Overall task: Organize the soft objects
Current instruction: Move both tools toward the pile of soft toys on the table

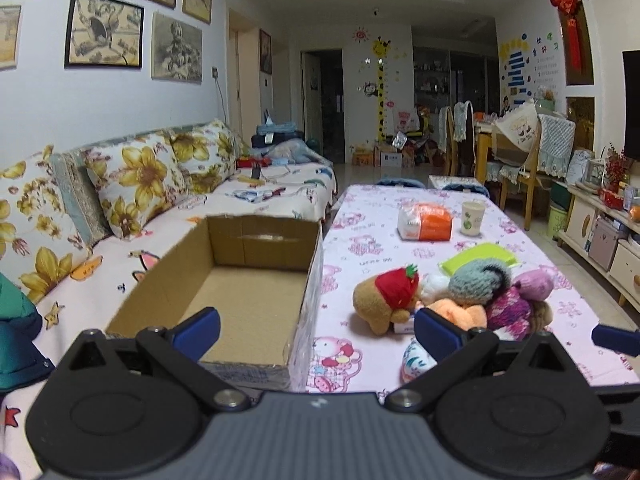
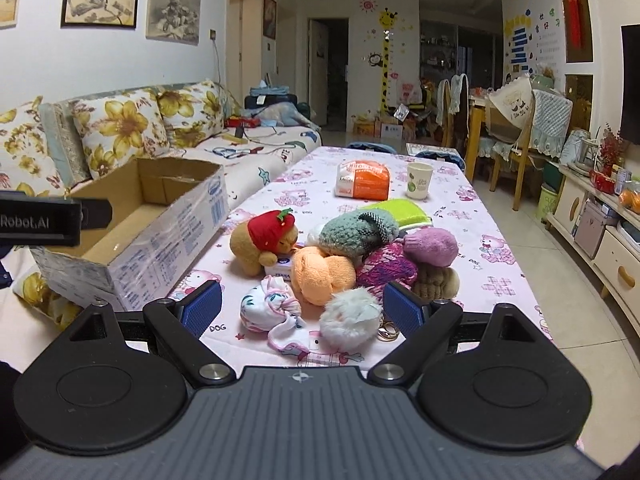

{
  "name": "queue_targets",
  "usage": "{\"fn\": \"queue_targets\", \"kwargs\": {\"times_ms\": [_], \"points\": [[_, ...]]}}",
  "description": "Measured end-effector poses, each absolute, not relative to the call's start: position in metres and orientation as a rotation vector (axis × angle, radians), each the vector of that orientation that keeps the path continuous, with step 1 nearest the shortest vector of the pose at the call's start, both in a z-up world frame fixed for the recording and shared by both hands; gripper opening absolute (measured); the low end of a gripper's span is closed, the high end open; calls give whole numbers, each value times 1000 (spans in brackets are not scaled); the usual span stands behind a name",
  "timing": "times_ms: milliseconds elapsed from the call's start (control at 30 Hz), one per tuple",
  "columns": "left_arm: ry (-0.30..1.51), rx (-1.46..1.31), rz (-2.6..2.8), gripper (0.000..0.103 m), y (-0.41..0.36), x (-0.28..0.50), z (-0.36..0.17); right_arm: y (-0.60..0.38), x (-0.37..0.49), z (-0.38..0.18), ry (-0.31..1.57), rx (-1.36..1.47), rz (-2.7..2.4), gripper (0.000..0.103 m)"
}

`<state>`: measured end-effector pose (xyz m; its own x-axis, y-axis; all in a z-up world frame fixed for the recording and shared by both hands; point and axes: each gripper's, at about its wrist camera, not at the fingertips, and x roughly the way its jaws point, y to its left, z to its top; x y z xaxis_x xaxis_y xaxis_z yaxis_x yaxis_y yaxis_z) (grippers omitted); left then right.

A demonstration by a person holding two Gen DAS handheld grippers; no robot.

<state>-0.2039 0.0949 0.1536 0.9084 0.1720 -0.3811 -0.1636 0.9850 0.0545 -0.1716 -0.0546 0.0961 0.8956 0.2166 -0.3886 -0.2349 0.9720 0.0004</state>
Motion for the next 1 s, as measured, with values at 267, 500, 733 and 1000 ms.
{"fn": "queue_targets", "kwargs": {"times_ms": [267, 500, 733, 1000], "points": [[347, 9, 187, 102, 89, -225, 168, -60, -185, 96, 382, -12, 245, 103], [361, -11, 158, 102, 90, -214, 154, -72, -177, 88, 365, 40, 238, 103], [413, 17, 94, 102, 75, -183, 128, -94, -152, 69, 410, 72, 166, 103], [491, 84, -29, 102, 53, -143, 90, -127, -113, 56, 468, 158, 78, 103]]}}
